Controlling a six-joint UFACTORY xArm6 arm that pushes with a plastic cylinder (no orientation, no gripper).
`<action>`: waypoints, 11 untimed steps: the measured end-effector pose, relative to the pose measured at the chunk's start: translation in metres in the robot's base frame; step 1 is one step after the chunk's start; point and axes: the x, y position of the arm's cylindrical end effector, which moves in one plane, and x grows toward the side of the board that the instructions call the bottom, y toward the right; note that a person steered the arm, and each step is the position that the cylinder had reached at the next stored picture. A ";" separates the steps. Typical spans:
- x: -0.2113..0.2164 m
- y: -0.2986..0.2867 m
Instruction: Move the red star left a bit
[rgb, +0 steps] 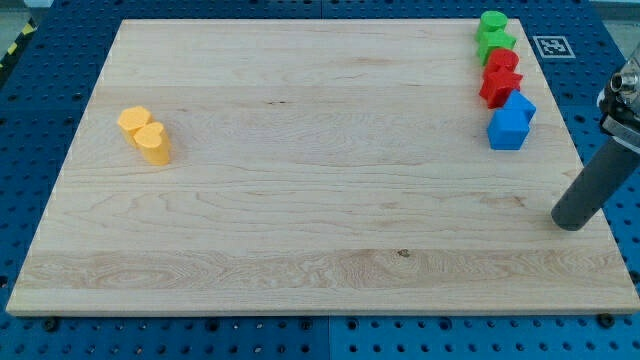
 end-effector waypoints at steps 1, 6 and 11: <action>0.000 0.005; -0.150 0.087; -0.196 -0.076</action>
